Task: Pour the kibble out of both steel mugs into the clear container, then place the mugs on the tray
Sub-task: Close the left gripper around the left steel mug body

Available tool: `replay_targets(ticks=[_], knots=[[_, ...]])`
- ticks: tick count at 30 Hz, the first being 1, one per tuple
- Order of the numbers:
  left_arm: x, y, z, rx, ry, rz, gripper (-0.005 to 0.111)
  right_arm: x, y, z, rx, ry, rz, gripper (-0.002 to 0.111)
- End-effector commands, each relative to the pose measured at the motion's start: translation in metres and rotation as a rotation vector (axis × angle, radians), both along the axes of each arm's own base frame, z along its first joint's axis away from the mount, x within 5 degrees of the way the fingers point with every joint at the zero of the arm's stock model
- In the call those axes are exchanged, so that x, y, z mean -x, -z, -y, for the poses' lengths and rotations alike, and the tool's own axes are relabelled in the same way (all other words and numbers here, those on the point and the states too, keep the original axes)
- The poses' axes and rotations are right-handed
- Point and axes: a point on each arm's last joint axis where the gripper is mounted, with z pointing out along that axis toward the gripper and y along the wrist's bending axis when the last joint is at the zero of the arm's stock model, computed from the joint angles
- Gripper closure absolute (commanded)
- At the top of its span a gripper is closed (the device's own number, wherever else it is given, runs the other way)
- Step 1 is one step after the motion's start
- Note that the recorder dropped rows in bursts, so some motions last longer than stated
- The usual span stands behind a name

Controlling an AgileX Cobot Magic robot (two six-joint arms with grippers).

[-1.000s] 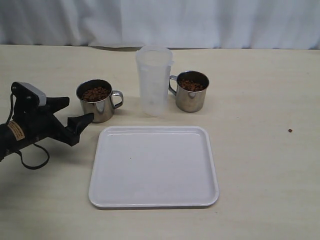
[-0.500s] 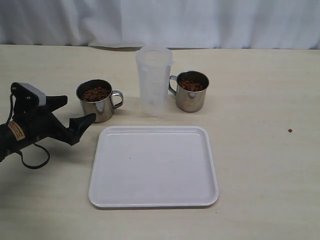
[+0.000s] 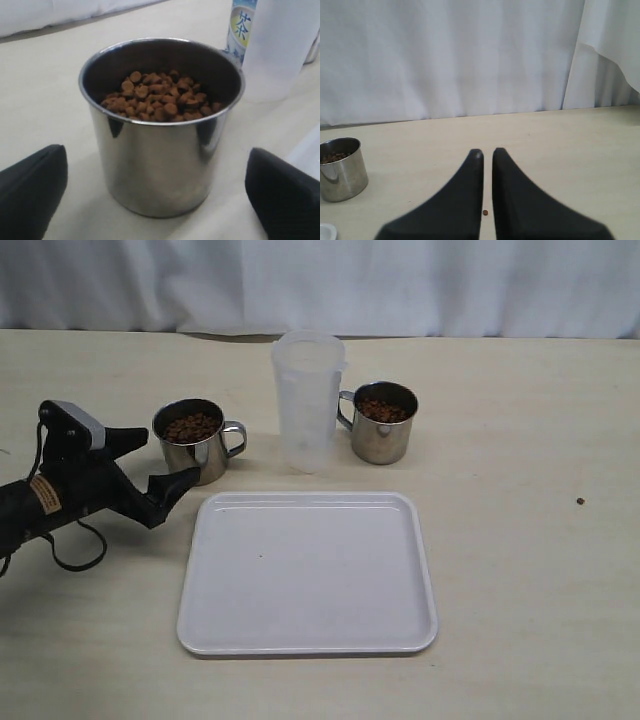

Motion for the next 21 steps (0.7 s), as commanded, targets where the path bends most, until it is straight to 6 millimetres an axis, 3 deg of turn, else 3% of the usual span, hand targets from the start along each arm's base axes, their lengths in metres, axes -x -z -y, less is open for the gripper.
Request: replay_targets(ticks=[1, 16, 21], knots=[[-0.007, 0.008, 0.002, 0.036, 0.001, -0.003, 0.025, 0.000, 0.001, 0.000, 0.000, 0.006, 0.002, 0.103], [-0.021, 0.000, 0.005, 0.076, 0.037, 0.042, 0.025, 0.000, 0.001, 0.000, 0.000, 0.006, 0.002, 0.103], [-0.033, 0.012, 0.005, 0.099, 0.030, 0.017, 0.025, 0.000, 0.001, 0.000, 0.000, 0.006, 0.002, 0.103]])
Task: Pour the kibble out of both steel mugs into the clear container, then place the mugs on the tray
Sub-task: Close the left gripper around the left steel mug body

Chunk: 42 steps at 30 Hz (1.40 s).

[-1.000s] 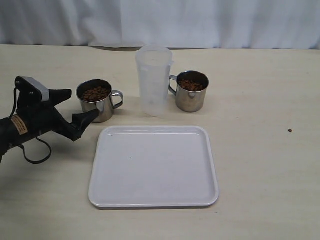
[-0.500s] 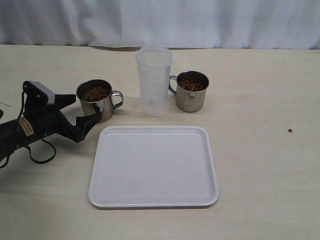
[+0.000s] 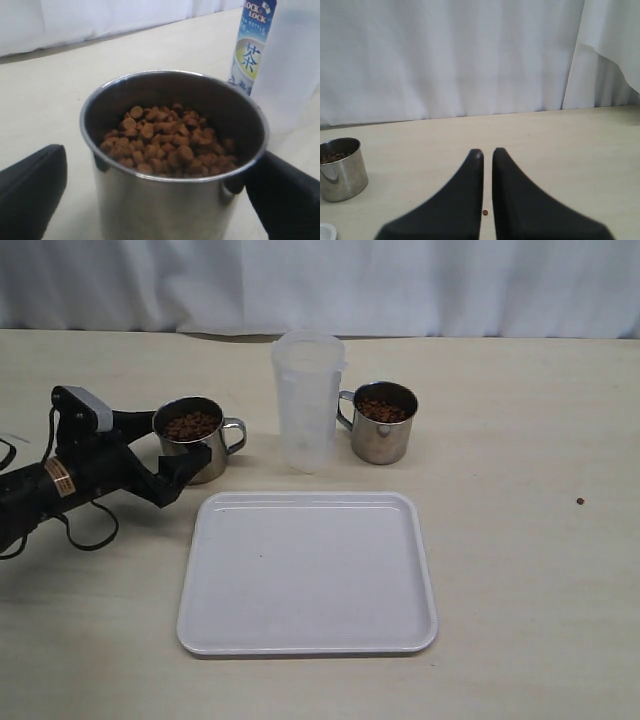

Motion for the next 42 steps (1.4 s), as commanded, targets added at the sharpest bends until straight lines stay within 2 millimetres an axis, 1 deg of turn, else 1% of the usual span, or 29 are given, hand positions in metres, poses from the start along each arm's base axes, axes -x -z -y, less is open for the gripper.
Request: replay_targets(ticks=[1, 6, 12, 16, 18, 22, 31, 42], knots=[[-0.007, 0.009, 0.001, 0.013, -0.001, -0.011, 0.025, 0.000, 0.001, 0.000, 0.000, 0.006, 0.002, 0.103], [-0.014, 0.007, 0.002, 0.007, 0.019, 0.016, 0.025, 0.000, 0.001, 0.000, 0.000, 0.006, 0.002, 0.103], [-0.015, 0.007, 0.004, 0.009, 0.016, 0.016, 0.025, 0.000, 0.001, 0.000, 0.000, 0.006, 0.002, 0.103], [-0.015, 0.006, 0.013, 0.010, 0.033, 0.033, 0.025, 0.000, 0.001, 0.000, 0.000, 0.006, 0.002, 0.103], [-0.018, 0.005, 0.019, 0.001, 0.048, 0.036, 0.025, 0.000, 0.001, 0.000, 0.000, 0.006, 0.002, 0.103], [-0.024, 0.007, 0.026, 0.001, 0.055, 0.049, 0.025, 0.000, 0.001, 0.000, 0.000, 0.006, 0.002, 0.103], [-0.028, 0.017, 0.026, -0.006, 0.054, 0.035, 0.025, 0.000, 0.001, 0.000, 0.000, 0.006, 0.002, 0.103], [-0.028, 0.015, 0.027, 0.016, 0.058, 0.057, 0.025, 0.000, 0.001, 0.000, 0.000, 0.006, 0.002, 0.103]])
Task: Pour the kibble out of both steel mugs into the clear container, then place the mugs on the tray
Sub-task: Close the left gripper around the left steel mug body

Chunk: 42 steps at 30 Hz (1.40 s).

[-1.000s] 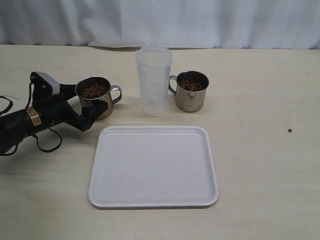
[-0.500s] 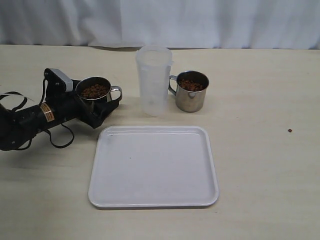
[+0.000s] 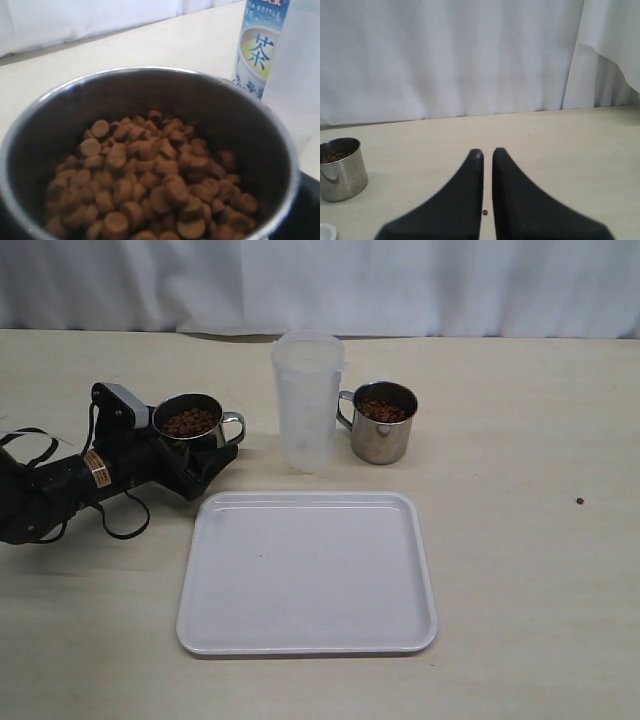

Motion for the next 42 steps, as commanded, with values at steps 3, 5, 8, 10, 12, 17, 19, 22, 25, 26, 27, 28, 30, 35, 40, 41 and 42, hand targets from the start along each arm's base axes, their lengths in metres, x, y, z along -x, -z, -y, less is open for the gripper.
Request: replay_targets(ticks=[3, 5, 8, 10, 12, 17, 19, 22, 25, 26, 27, 28, 30, 35, 40, 41, 42], knots=[[-0.0032, -0.0038, 0.0015, 0.034, -0.017, 0.030, 0.025, 0.0000, 0.0010, 0.0003, 0.000, 0.006, 0.002, 0.103], [-0.0037, -0.0039, 0.0009, 0.036, -0.027, 0.030, 0.025, 0.0000, 0.0010, 0.0003, 0.000, 0.006, 0.002, 0.103], [-0.0043, -0.0035, 0.0002, 0.034, -0.037, 0.026, 0.025, 0.0000, 0.0010, 0.0003, 0.000, 0.006, 0.002, 0.103], [-0.0043, -0.0027, -0.0001, 0.027, -0.039, 0.020, 0.025, 0.0000, 0.0010, 0.0003, 0.000, 0.006, 0.002, 0.103], [-0.0043, -0.0025, -0.0001, 0.026, -0.039, 0.018, 0.025, 0.0000, 0.0010, 0.0003, 0.000, 0.006, 0.002, 0.103], [-0.0042, -0.0019, -0.0002, 0.021, -0.040, 0.014, 0.025, 0.0000, 0.0010, 0.0003, 0.000, 0.006, 0.002, 0.103], [-0.0041, -0.0009, -0.0005, 0.004, -0.039, 0.014, 0.025, 0.0000, 0.0010, 0.0003, 0.000, 0.006, 0.002, 0.103], [-0.0040, 0.0007, -0.0010, -0.042, -0.030, 0.032, 0.025, 0.0000, 0.0010, 0.0003, 0.000, 0.006, 0.002, 0.103], [-0.0035, 0.0030, -0.0012, -0.048, -0.030, 0.022, 0.025, 0.0000, 0.0010, 0.0003, 0.000, 0.006, 0.002, 0.103], [-0.0036, 0.0026, -0.0010, -0.046, -0.029, 0.027, 0.025, 0.0000, 0.0010, 0.0003, 0.000, 0.006, 0.002, 0.103], [-0.0036, 0.0026, -0.0010, -0.053, -0.027, 0.034, 0.025, 0.0000, 0.0010, 0.0003, 0.000, 0.006, 0.002, 0.103], [-0.0035, 0.0028, -0.0011, -0.056, -0.026, 0.034, 0.025, 0.0000, 0.0010, 0.0003, 0.000, 0.006, 0.002, 0.103], [-0.0035, 0.0028, -0.0011, -0.057, -0.026, 0.035, 0.025, 0.0000, 0.0010, 0.0003, 0.000, 0.006, 0.002, 0.103], [-0.0036, 0.0020, -0.0009, -0.052, -0.025, 0.043, 0.025, 0.0000, 0.0010, 0.0003, 0.000, 0.006, 0.002, 0.103], [-0.0039, -0.0024, 0.0003, 0.018, -0.031, 0.044, 0.025, 0.0000, 0.0010, 0.0003, 0.000, 0.006, 0.002, 0.103], [-0.0039, -0.0024, 0.0003, 0.030, -0.034, 0.033, 0.025, 0.0000, 0.0010, 0.0003, 0.000, 0.006, 0.002, 0.103], [-0.0039, -0.0024, 0.0003, 0.039, -0.037, 0.024, 0.025, 0.0000, 0.0010, 0.0003, 0.000, 0.006, 0.002, 0.103]])
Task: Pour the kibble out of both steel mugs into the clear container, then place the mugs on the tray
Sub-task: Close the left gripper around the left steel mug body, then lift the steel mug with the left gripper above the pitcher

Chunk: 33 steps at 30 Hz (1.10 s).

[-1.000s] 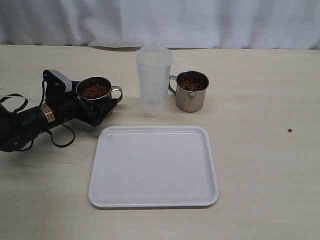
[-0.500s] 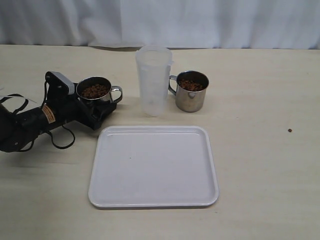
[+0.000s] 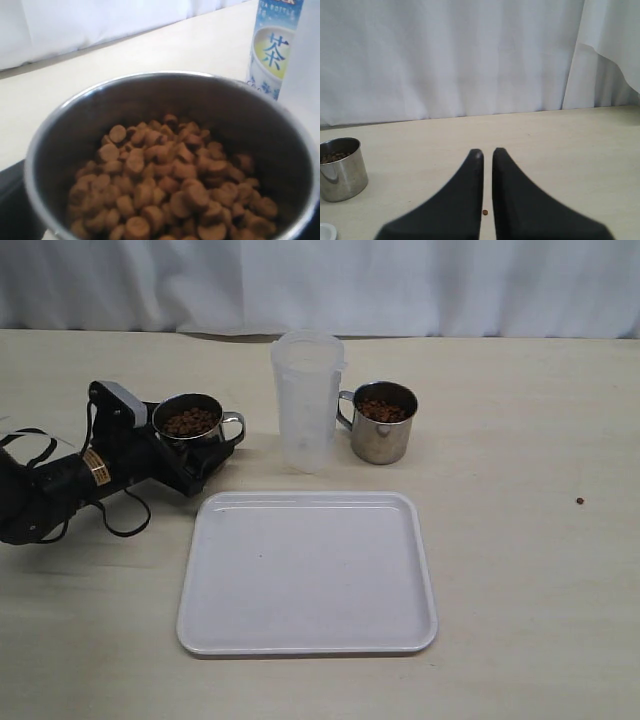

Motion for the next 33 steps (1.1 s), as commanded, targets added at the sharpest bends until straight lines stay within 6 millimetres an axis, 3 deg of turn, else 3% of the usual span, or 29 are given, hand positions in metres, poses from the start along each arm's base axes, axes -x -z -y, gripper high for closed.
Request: replay_targets(ticks=[1, 11, 14, 18, 19, 20, 26, 33], knots=[[-0.002, -0.002, 0.002, 0.057, -0.012, -0.012, 0.025, 0.000, 0.001, 0.000, 0.000, 0.006, 0.002, 0.103], [-0.003, -0.002, 0.001, 0.062, -0.035, -0.011, 0.026, 0.000, 0.001, 0.000, 0.000, 0.006, 0.002, 0.103], [-0.006, -0.003, -0.002, 0.071, -0.077, -0.011, 0.045, 0.000, 0.001, 0.000, 0.000, 0.006, 0.002, 0.103], [-0.007, -0.003, -0.004, 0.076, -0.102, -0.010, 0.094, 0.000, 0.001, 0.000, 0.000, 0.006, 0.002, 0.103], [-0.007, -0.003, -0.004, 0.076, -0.102, -0.010, 0.104, 0.000, 0.001, 0.000, 0.000, 0.006, 0.002, 0.103], [-0.007, -0.003, -0.004, 0.074, -0.102, -0.009, 0.107, 0.000, 0.001, 0.000, 0.000, 0.006, 0.002, 0.103], [-0.009, -0.002, -0.001, 0.032, -0.061, -0.024, 0.107, 0.000, 0.001, 0.000, 0.000, 0.006, 0.002, 0.103], [-0.013, -0.022, -0.001, -0.020, -0.052, -0.015, 0.107, 0.000, 0.001, 0.000, 0.000, 0.006, 0.002, 0.103]])
